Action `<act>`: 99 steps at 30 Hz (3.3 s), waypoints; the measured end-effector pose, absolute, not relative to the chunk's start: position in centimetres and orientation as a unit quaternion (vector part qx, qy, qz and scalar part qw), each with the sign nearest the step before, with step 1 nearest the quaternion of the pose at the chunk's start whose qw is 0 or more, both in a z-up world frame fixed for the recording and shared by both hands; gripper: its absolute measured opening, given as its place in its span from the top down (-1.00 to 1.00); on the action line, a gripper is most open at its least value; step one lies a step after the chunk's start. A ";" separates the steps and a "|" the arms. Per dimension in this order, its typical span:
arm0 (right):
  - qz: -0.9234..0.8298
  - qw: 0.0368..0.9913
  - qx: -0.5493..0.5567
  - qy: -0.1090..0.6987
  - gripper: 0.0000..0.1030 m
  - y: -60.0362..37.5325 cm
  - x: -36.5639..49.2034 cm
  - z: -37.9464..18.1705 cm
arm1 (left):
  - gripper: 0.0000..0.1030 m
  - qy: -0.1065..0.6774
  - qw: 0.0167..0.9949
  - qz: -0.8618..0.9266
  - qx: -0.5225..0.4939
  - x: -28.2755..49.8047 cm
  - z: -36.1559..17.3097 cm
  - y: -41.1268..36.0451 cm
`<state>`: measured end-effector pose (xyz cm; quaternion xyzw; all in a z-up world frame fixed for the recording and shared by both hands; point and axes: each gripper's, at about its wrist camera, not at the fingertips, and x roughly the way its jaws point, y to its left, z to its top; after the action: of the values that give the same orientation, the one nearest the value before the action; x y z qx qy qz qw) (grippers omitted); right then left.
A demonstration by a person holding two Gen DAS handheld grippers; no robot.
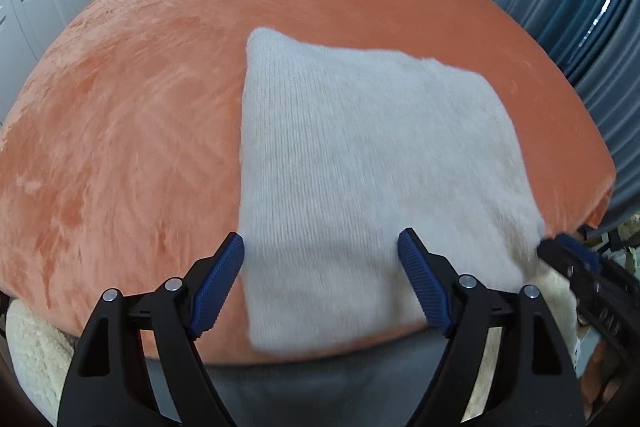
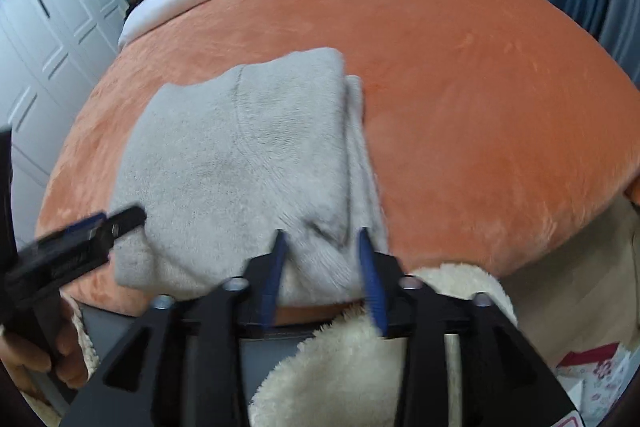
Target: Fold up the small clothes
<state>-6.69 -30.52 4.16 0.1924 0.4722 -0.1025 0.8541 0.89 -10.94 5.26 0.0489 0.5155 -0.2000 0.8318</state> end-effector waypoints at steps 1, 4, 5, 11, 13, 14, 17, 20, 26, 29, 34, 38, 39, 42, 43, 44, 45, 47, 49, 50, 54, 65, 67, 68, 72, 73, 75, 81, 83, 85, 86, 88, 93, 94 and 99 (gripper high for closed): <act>-0.103 0.851 0.200 0.475 -0.11 -30.7 -6.6 3.5 | -0.51 0.522 0.826 -0.207 0.047 0.3 4.8 -10.6; -0.090 0.835 0.227 0.493 -0.11 -31.5 -6.4 1.9 | -0.51 0.554 0.804 -0.205 0.064 -0.8 2.2 -9.7; -0.079 0.830 0.247 0.494 -0.10 -31.6 -6.2 1.1 | -0.50 0.565 0.799 -0.193 0.070 -0.7 1.4 -9.4; -0.012 0.853 0.290 0.433 0.73 -30.8 -5.0 5.8 | -0.42 0.568 0.804 -0.169 0.043 0.2 2.2 -7.6; 0.047 0.877 0.315 0.360 0.75 -30.9 -6.5 10.7 | -0.45 0.554 0.813 -0.173 0.046 0.0 3.3 -7.4; 0.056 0.883 0.312 0.347 0.76 -31.0 -7.0 11.4 | -0.45 0.550 0.816 -0.174 0.046 0.0 3.5 -7.3; -0.038 0.856 0.214 0.469 0.76 -31.3 -4.8 4.6 | -0.46 0.557 0.811 -0.172 0.045 0.1 3.1 -7.3; -0.073 0.811 0.220 0.538 0.75 -31.9 -4.1 -1.8 | -0.46 0.565 0.804 -0.177 0.049 -0.4 2.8 -7.8; -0.083 0.820 0.177 0.537 0.58 -31.0 -3.6 0.2 | -0.46 0.558 0.810 -0.172 0.051 -0.9 3.3 -7.5; -0.094 0.823 0.209 0.520 0.49 -31.6 -5.0 2.3 | -0.47 0.538 0.822 -0.178 0.059 -0.9 4.5 -7.0; -0.063 0.855 0.193 0.478 0.59 -30.2 -4.7 7.7 | -0.51 0.520 0.838 -0.163 0.036 -0.6 6.1 -5.3; 0.036 0.878 0.185 0.440 0.67 -26.4 -1.2 10.9 | -0.51 0.512 0.846 -0.146 0.024 -0.1 7.3 -4.0; 0.042 0.879 0.172 0.443 0.67 -24.9 -0.2 10.7 | -0.51 0.510 0.848 -0.143 0.021 -0.1 7.6 -3.6; 0.073 0.832 0.126 0.535 0.68 -20.0 3.0 3.7 | -0.52 0.508 0.851 -0.134 0.014 0.0 7.9 -2.6; 0.085 0.805 0.123 0.574 0.68 -18.4 4.3 0.2 | -0.52 0.509 0.851 -0.130 0.012 -0.1 7.9 -2.4; 0.084 0.814 0.123 0.562 0.69 -17.4 4.0 -1.5 | -0.52 0.510 0.851 -0.127 0.010 -0.1 7.9 -2.3; 0.083 0.824 0.109 0.549 0.70 -16.9 3.6 -0.9 | -0.52 0.512 0.849 -0.126 0.010 0.0 7.8 -2.2; 0.072 0.832 0.100 0.541 0.77 -17.4 2.9 2.5 | -0.52 0.513 0.849 -0.129 0.013 0.0 7.7 -2.0; 0.079 0.842 0.149 0.512 0.87 -19.6 1.7 5.6 | -0.52 0.516 0.846 -0.133 0.016 -0.1 7.6 -2.2; 0.064 0.849 0.156 0.501 0.87 -20.6 1.1 6.7 | -0.52 0.518 0.844 -0.137 0.015 0.0 7.4 -2.5; -0.035 0.852 0.160 0.497 0.86 -25.8 -1.9 6.3 | -0.52 0.513 0.844 -0.153 0.030 -0.6 7.5 -4.2; -0.089 0.825 0.183 0.527 0.97 -29.4 -3.9 3.2 | -0.54 0.523 0.831 -0.171 0.075 -1.3 6.1 -7.7; -0.095 0.798 0.154 0.574 1.00 -29.3 -3.1 -0.9 | -0.54 0.526 0.830 -0.170 0.079 -1.3 5.9 -8.1; -0.083 0.790 0.164 0.585 1.00 -29.0 -2.8 -2.5 | -0.54 0.526 0.829 -0.169 0.080 -1.3 5.8 -8.3; -0.086 0.793 0.156 0.583 1.00 -28.6 -2.8 -1.0 | -0.54 0.527 0.829 -0.167 0.090 -1.7 5.7 -8.8; -0.086 0.796 0.154 0.579 1.00 -28.3 -3.0 -0.5 | -0.55 0.529 0.827 -0.168 0.088 -1.9 5.7 -8.9; -0.078 0.809 0.174 0.556 0.84 -29.1 -3.8 1.2 | -0.59 0.531 0.825 -0.173 0.083 -1.8 5.7 -9.0; -0.024 0.824 0.296 0.483 0.15 -31.8 -4.3 3.4 | -0.72 0.541 0.814 -0.210 0.008 0.6 5.9 -9.1; -0.025 0.828 0.301 0.472 0.15 -32.3 -4.1 3.2 | -0.73 0.542 0.814 -0.210 -0.017 2.3 6.0 -9.3; -0.009 0.828 0.324 0.457 0.13 -33.3 -4.2 3.7 | -0.73 0.543 0.816 -0.199 -0.028 4.0 6.2 -9.7; 0.004 0.825 0.341 0.451 0.12 -34.2 -4.3 4.0 | -0.73 0.542 0.817 -0.194 -0.031 4.5 6.4 -9.8; 0.034 0.812 0.369 0.451 0.10 -35.4 -4.6 4.9 | -0.74 0.539 0.820 -0.189 -0.041 5.5 6.9 -9.6; -0.012 0.806 0.284 0.520 -0.11 -34.2 -7.7 4.0 | -0.77 0.546 0.817 -0.183 -0.041 6.0 6.5 -8.6; -0.032 0.804 0.271 0.528 -0.10 -34.3 -8.5 3.8 | -0.77 0.550 0.814 -0.180 -0.037 5.9 6.0 -8.5; -0.068 0.832 0.309 0.456 0.57 -35.9 -10.1 6.5 | -0.77 0.559 0.809 -0.178 -0.015 4.9 4.6 -9.1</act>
<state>-10.10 -35.89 6.46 0.3086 0.4562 -0.0683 0.8319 4.91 -9.10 4.61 -0.0152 0.5594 -0.1779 0.8094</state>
